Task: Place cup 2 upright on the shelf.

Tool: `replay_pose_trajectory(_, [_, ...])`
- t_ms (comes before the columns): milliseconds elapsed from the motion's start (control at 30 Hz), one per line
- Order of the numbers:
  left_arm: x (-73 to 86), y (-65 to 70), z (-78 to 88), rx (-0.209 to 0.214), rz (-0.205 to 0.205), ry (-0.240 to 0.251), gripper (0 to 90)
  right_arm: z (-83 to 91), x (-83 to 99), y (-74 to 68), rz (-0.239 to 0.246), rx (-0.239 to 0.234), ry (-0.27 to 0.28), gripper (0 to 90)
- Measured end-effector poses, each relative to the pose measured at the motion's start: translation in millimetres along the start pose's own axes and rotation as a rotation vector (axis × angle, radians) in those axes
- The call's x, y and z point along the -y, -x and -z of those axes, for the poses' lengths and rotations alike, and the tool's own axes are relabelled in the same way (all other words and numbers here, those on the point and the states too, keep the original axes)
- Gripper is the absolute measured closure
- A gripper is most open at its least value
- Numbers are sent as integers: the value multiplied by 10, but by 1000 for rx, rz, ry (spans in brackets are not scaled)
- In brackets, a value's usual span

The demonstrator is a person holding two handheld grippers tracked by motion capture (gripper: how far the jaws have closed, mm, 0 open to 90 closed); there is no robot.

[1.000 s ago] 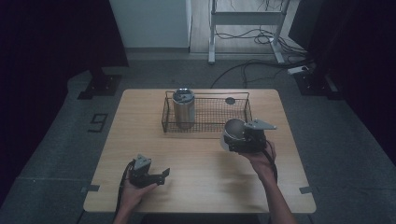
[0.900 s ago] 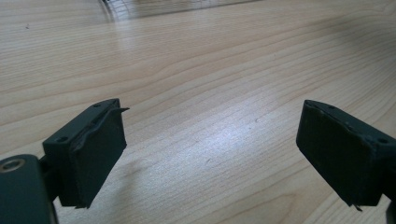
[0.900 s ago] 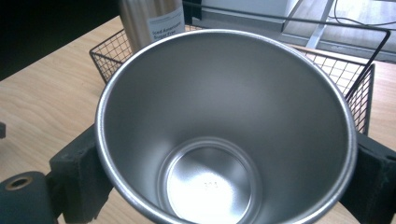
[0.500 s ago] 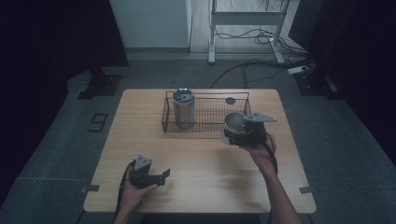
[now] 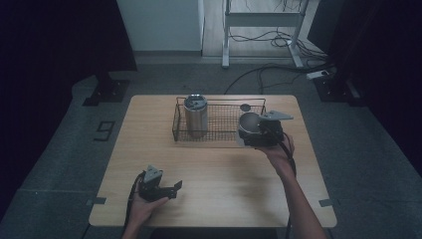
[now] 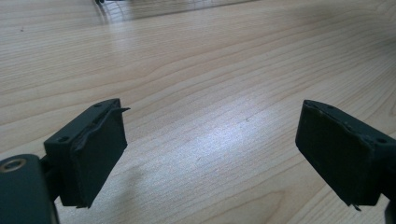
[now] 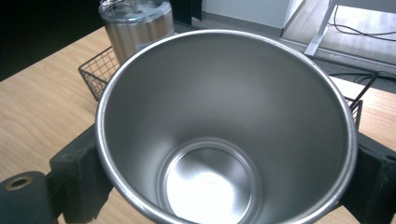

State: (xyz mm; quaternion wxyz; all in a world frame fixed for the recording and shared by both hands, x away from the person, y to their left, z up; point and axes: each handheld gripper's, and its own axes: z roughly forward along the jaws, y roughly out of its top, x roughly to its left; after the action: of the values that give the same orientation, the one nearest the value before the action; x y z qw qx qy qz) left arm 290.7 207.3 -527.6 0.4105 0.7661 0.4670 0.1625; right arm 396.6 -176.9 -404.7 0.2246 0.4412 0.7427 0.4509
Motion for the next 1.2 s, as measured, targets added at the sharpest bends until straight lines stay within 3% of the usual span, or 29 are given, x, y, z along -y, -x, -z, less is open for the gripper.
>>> replay_pose_trajectory(700, [-19,103,54,29,-35,19,87,-233,-207,177,-32,11,-7,74])
replay_pose_trajectory(1200, [-4,119,38,43,-50,10,88,-448,-286,363,-61,49,-31,74])
